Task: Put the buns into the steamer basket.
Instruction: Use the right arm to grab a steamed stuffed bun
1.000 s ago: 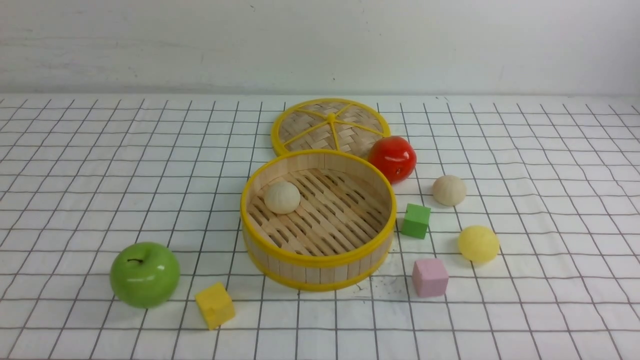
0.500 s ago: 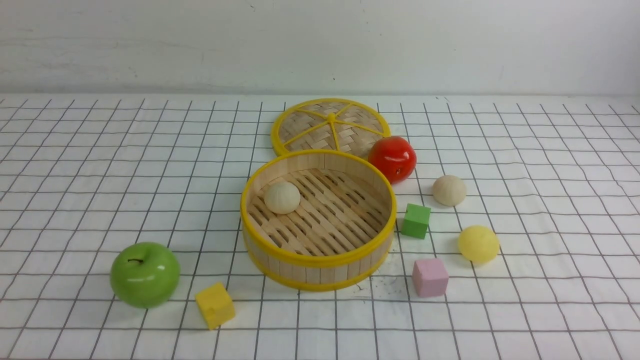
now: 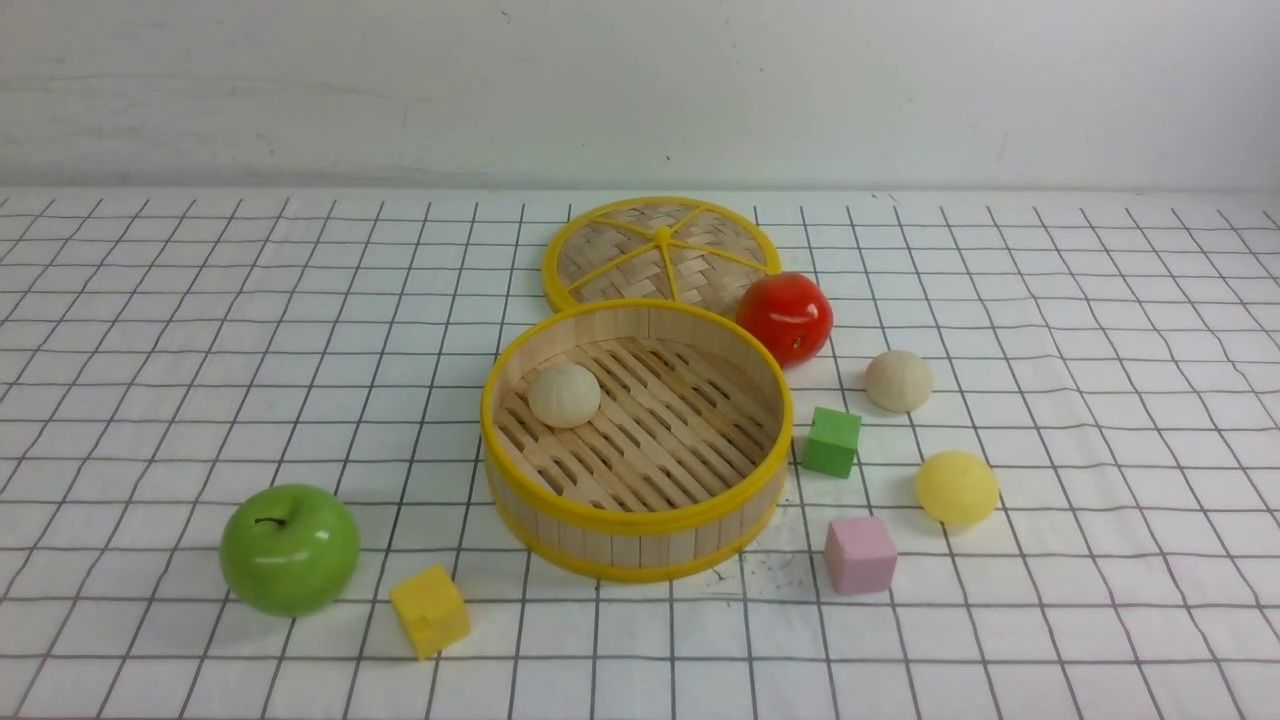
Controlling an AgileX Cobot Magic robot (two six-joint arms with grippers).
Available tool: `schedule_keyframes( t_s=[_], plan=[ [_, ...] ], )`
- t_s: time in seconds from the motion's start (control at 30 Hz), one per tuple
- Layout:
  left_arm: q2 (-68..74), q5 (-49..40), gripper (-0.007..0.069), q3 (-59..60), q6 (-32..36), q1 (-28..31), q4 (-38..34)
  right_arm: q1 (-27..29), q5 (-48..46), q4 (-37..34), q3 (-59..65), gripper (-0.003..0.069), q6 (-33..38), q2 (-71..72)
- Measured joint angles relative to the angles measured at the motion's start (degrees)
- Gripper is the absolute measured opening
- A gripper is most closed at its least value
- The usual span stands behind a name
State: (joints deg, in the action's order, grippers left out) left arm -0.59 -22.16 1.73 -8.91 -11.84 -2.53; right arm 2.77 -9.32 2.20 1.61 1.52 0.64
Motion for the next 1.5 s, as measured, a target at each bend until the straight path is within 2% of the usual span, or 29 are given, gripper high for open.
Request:
schedule_keyframes(
  t_s=[0.37, 0.53, 0.67, 0.77, 0.87, 0.97, 1.17, 1.33, 1.5],
  plan=[
    [0.0, -0.04, 0.0039, 0.0, 0.0, 0.0, 0.0, 0.0, 26.98, -1.25, 0.0, 0.0239, -0.45, 0.0],
    [0.0, -0.04, 0.0039, 0.0, 0.0, 0.0, 0.0, 0.0, 34.21, -1.72, -0.06, 0.0239, -3.79, 0.0],
    [0.0, -0.04, 0.0039, 0.0, 0.0, 0.0, 0.0, 0.0, 32.63, -4.9, -2.61, 0.0239, -6.62, 0.0],
    [0.0, -0.04, 0.0046, 0.0, 0.0, 0.0, 0.0, 0.0, 28.91, -10.79, -9.77, 0.0239, -6.94, -3.06],
    [0.0, -0.04, 0.005, 0.0, 0.0, 0.0, 0.0, 0.0, 25.1, -13.58, -16.06, 0.0239, -6.94, -8.29],
    [0.0, -0.04, 0.005, 0.0, 0.0, 0.0, -0.02, 0.0, 15.85, -14.57, -26.08, 0.0239, -6.94, -17.96],
    [0.0, -0.04, 0.0057, 0.0, 0.0, 0.0, -0.02, 0.0, -0.77, -12.04, -39.22, 0.0239, -6.94, -34.82],
    [0.0, -0.04, 0.0064, 0.0, 0.0, 0.0, -0.02, 0.0, -1.23, -9.41, -41.45, 0.0239, -7.39, -46.42],
    [0.0, -0.04, 0.0071, 0.0, 0.0, 0.0, -0.02, -2.4, 0.99, -12.03, -42.13, 0.0239, -10.91, -59.9]
  ],
)
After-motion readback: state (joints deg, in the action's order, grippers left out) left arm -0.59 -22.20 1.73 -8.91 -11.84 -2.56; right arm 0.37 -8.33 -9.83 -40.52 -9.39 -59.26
